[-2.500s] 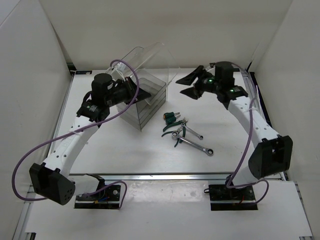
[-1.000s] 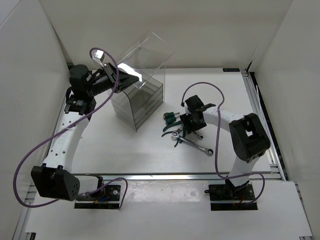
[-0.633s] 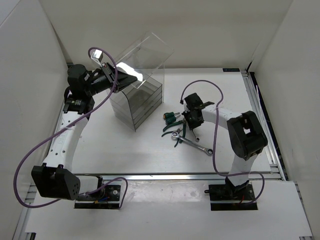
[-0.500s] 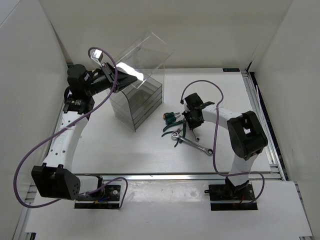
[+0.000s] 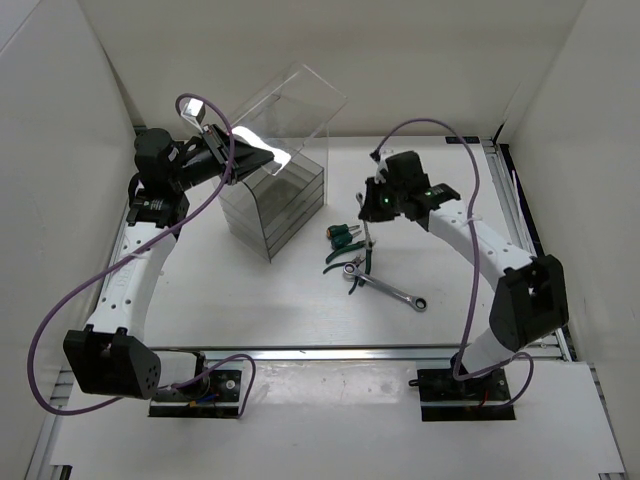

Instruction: Sort the tools into containers

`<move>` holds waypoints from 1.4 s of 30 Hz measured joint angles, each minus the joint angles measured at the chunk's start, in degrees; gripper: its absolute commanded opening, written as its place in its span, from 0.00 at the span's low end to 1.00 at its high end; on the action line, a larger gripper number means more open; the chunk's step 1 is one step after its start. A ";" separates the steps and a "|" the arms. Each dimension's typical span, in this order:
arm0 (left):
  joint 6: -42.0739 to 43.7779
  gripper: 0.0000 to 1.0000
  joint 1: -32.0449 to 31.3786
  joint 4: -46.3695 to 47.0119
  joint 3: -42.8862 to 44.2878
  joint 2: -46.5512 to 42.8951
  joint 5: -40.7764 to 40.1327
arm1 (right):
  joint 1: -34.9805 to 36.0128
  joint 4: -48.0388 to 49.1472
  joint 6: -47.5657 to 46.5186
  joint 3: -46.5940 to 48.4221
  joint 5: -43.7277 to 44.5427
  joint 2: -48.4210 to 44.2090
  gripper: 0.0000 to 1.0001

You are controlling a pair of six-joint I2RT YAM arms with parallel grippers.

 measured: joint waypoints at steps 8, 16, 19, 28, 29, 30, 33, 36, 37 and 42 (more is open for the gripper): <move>-1.36 0.10 0.07 1.49 -0.48 0.07 -0.15 | 2.43 17.42 21.24 10.62 -14.67 3.45 0.00; -2.62 0.10 0.09 4.00 -1.92 -0.26 -0.31 | 4.17 32.92 38.95 17.62 -21.51 17.49 0.00; -2.95 0.10 0.09 4.15 -1.95 -0.26 -0.33 | 4.74 35.17 42.77 18.25 -20.96 21.53 0.00; -3.37 0.10 0.09 4.33 -2.14 -0.39 -0.26 | 6.82 39.41 50.45 18.51 -13.46 24.72 0.10; -3.37 0.10 0.09 4.35 -2.25 -0.44 -0.28 | 6.88 39.67 50.88 18.51 -12.70 24.72 0.13; -3.37 0.10 0.09 4.46 -2.40 -0.52 -0.26 | 6.88 39.65 51.30 18.51 -11.89 24.72 0.17; -3.37 0.10 0.09 4.66 -2.84 -0.76 -0.20 | 6.91 37.88 52.46 18.93 -9.20 24.74 0.32; -3.37 0.10 0.09 4.81 -2.95 -0.81 -0.22 | 6.93 33.64 52.65 21.09 -7.58 25.33 0.47; -3.37 0.10 0.09 4.85 -2.95 -0.81 -0.20 | 6.91 32.28 52.35 22.23 -7.34 25.70 0.51; -3.85 0.10 0.13 5.66 -3.19 -0.81 -0.28 | 6.82 26.56 50.47 27.04 -8.04 27.34 0.53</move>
